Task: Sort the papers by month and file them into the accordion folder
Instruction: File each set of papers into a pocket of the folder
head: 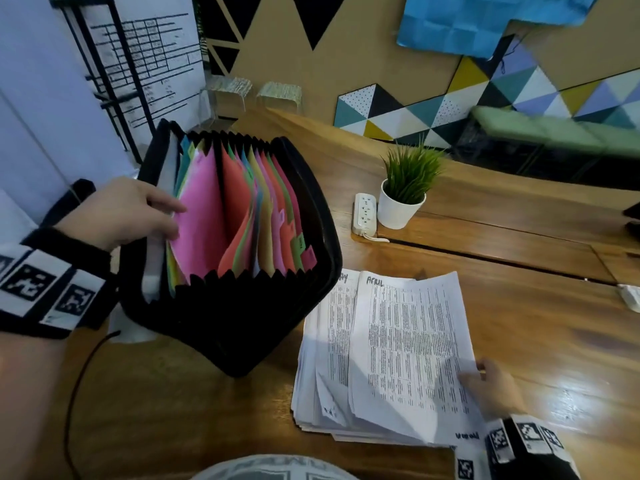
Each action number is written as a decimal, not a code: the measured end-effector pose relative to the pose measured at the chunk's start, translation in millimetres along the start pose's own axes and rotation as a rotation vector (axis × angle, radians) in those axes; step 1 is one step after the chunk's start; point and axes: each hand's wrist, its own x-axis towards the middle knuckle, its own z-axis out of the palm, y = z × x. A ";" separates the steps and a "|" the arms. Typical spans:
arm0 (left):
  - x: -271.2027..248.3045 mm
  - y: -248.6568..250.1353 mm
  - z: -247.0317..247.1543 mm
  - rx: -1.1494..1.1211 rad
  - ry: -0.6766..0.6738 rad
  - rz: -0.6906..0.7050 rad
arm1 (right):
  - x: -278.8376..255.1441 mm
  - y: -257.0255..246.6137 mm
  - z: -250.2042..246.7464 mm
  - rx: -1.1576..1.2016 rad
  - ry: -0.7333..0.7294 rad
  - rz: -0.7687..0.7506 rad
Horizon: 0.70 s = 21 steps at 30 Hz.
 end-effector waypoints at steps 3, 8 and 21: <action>-2.2 17.6 1.1 0.091 -0.042 -0.017 | -6.6 4.0 -15.9 0.122 -0.047 -0.053; -16.4 59.2 29.3 0.360 -0.089 0.115 | -9.8 12.7 -49.8 0.264 0.050 -0.013; -37.7 77.2 112.1 0.369 -0.179 0.142 | -11.1 -5.4 -94.9 0.567 -0.219 -0.214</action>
